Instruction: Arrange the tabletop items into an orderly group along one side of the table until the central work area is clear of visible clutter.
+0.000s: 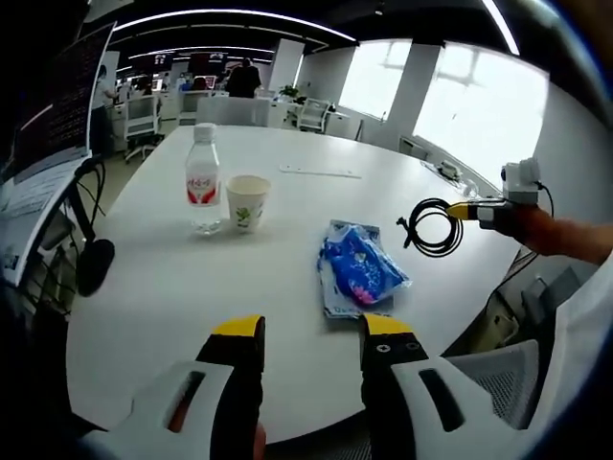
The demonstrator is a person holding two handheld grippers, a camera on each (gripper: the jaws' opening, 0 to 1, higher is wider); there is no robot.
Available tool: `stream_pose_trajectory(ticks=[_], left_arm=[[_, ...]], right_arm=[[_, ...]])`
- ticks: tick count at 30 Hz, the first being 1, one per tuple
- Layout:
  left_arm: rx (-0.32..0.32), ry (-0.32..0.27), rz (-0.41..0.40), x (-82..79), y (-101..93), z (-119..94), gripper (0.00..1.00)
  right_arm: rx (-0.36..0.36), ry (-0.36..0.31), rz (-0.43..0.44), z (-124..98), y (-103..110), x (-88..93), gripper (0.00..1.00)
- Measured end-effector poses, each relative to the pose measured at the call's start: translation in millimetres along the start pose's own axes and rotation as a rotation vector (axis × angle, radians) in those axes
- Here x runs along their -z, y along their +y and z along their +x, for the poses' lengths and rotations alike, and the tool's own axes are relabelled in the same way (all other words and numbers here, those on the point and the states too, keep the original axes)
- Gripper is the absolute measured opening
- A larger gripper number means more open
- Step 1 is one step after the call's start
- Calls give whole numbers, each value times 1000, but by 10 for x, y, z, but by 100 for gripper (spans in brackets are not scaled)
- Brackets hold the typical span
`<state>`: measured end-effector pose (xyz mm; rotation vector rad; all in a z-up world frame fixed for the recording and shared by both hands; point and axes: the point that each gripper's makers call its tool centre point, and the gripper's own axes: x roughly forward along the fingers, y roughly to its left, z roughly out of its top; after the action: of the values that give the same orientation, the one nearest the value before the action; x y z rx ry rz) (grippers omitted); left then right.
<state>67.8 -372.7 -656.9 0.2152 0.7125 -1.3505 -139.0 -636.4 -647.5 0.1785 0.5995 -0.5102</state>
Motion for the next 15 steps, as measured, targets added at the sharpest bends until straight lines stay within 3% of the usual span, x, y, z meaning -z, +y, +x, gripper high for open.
stream_pose_trajectory(ticks=[15], left_arm=[[-20,-3,-16,20,58,-26,38]], right_arm=[[-9,44,67,136,74,139,0]])
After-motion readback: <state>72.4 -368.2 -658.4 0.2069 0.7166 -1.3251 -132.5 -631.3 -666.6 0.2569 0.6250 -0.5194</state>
